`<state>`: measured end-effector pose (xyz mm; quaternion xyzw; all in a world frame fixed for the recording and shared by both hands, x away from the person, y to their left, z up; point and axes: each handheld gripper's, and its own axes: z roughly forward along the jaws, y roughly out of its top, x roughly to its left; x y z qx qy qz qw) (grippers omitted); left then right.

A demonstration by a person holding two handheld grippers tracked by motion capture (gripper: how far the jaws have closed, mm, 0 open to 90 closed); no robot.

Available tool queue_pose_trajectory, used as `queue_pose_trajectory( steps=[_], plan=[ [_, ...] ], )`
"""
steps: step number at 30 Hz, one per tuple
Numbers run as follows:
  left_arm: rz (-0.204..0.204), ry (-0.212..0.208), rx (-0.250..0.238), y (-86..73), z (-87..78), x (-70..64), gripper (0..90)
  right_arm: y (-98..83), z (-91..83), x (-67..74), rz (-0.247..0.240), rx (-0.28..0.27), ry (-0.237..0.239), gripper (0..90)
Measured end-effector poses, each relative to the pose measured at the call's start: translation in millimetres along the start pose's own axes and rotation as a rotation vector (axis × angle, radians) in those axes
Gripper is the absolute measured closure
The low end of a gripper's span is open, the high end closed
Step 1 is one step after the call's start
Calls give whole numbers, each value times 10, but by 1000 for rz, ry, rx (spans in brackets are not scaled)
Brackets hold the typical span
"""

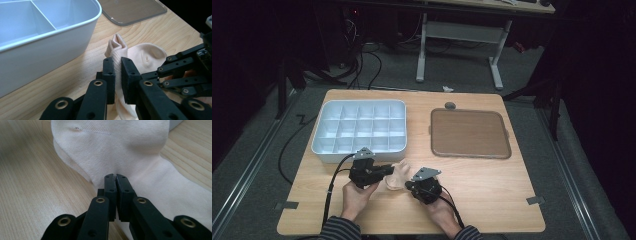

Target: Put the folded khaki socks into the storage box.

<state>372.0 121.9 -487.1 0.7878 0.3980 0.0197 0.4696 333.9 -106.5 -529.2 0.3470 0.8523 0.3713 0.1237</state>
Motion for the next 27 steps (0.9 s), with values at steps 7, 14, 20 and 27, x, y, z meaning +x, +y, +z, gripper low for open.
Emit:
queue_pose_trajectory(
  steps=[7, 14, 20, 27],
  plan=[
    [10, 5, 9, 8, 11, -15, 832, 28, 12, -4, -15, 4, 14, 840],
    [10, 8, 9, 11, -41, -10, 832, 13, -146, -55, 7, -55, -17, 892],
    [7, -1, 7, 19, -47, -36, 832, 58, -102, -94, 20, -38, -16, 895],
    [18, -22, -3, 72, -66, -82, 832, 78, 37, -69, 16, -1, 2, 895]
  ],
)
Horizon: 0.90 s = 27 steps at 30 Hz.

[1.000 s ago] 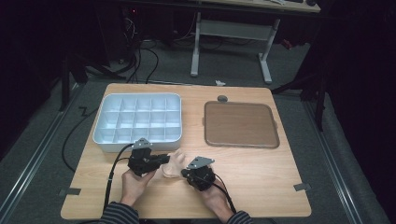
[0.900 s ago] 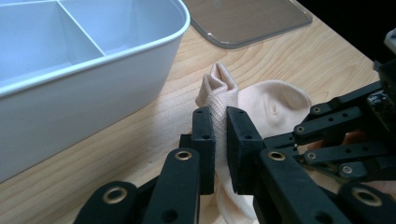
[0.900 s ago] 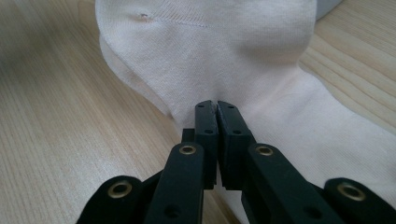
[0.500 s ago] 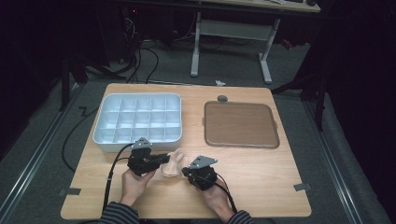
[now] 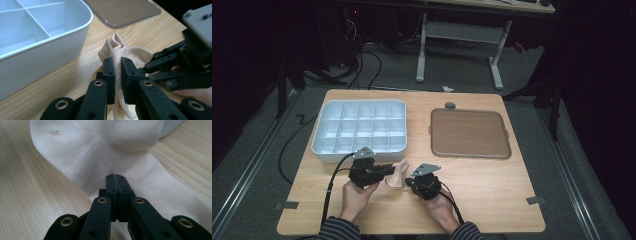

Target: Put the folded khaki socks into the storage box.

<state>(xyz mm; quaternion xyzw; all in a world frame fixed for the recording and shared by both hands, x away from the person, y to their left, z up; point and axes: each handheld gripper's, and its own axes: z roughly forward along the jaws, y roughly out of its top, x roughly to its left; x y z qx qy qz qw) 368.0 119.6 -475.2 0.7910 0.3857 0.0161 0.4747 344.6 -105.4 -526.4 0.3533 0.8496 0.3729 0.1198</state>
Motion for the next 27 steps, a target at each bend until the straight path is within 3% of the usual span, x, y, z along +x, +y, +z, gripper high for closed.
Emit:
queue_pose_trajectory(
  steps=[11, 17, 24, 27],
  plan=[
    [-14, -30, -21, 22, 25, -5, 831, 47, 57, 6, -6, 20, 9, 896],
    [4, -29, -20, 86, 44, -40, 831, 119, 114, 29, -33, 38, 14, 897],
    [6, -39, -20, 127, 108, -47, 831, 140, 155, 38, -30, 27, 24, 897],
    [11, -24, -9, 116, 132, -48, 831, 138, 149, 38, -29, 27, 27, 884]
  ],
)
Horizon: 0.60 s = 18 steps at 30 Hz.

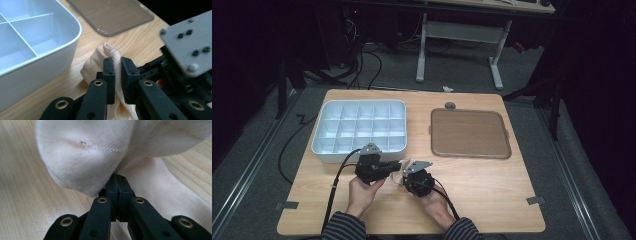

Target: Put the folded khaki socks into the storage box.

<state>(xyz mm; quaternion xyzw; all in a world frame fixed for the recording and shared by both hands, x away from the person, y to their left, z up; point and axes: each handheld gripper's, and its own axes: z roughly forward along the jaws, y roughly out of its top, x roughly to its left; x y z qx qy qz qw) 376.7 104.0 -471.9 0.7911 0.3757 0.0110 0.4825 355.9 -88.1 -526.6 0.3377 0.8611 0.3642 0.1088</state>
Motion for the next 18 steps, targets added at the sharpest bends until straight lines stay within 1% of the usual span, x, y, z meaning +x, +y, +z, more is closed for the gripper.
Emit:
queue_pose_trajectory(
  steps=[1, 2, 5, 7, 9, 10, 13, 14, 16, 18],
  plan=[
    [2, 3, 4, -2, 3, 0, 831, -3, -14, -5, 3, -4, -1, 845],
    [4, 9, 8, -3, 3, -1, 831, -4, -32, -6, 8, -4, -6, 839],
    [7, 15, 14, -4, -7, 4, 831, -22, -161, -27, 16, -45, -17, 837],
    [8, 16, 15, -4, -13, 8, 831, -43, -283, -58, 25, -75, -31, 836],
    [5, 19, 14, -2, -8, 6, 831, -73, -397, -102, 34, -97, -53, 829],
    [4, 21, 16, -3, -5, 4, 831, -99, -461, -131, 39, -104, -81, 823],
    [4, 24, 22, -7, 12, -5, 831, -170, -567, -208, 45, -114, -138, 801],
    [4, 24, 22, -7, 17, -9, 831, -207, -600, -246, 55, -112, -158, 794],
    [4, 27, 27, -8, 27, -14, 831, -266, -630, -312, 83, -110, -167, 781],
    [5, 32, 30, -10, 39, -19, 831, -309, -637, -347, 101, -104, -171, 770]
  ],
)
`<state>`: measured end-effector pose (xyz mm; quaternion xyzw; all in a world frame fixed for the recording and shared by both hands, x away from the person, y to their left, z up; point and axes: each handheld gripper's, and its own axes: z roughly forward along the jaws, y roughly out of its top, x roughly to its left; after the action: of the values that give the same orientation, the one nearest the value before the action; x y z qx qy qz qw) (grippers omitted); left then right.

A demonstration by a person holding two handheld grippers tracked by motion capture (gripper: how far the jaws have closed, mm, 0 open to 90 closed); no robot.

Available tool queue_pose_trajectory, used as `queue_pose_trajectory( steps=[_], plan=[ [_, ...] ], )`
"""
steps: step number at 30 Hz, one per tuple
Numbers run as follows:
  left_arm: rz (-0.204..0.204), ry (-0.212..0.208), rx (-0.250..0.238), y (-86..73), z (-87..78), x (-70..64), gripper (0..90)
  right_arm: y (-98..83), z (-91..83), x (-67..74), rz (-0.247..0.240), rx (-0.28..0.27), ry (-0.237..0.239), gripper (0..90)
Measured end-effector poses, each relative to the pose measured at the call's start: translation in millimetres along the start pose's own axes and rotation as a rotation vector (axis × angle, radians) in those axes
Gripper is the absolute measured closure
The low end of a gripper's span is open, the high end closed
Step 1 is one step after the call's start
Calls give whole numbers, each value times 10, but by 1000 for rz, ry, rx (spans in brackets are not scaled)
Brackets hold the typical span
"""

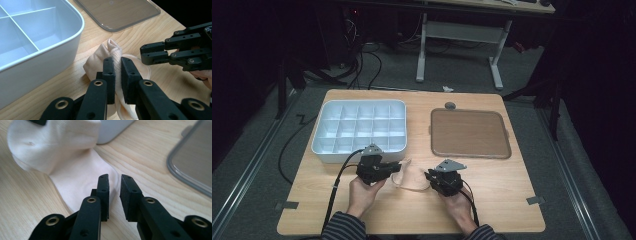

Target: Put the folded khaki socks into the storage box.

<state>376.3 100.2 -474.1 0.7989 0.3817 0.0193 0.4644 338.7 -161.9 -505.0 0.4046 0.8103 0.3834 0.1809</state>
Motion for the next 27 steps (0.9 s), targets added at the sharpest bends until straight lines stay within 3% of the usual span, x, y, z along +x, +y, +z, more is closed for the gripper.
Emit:
queue_pose_trajectory(
  steps=[9, 15, 27],
  plan=[
    [10, 0, 10, -3, 41, -36, 831, -74, 64, 10, 16, 32, 7, 734],
    [18, -6, 16, 0, 82, -64, 831, -120, 174, -25, 26, 78, 12, 810],
    [32, -19, 22, 15, 155, -99, 829, -64, 248, 13, -3, 84, 26, 854]
  ],
)
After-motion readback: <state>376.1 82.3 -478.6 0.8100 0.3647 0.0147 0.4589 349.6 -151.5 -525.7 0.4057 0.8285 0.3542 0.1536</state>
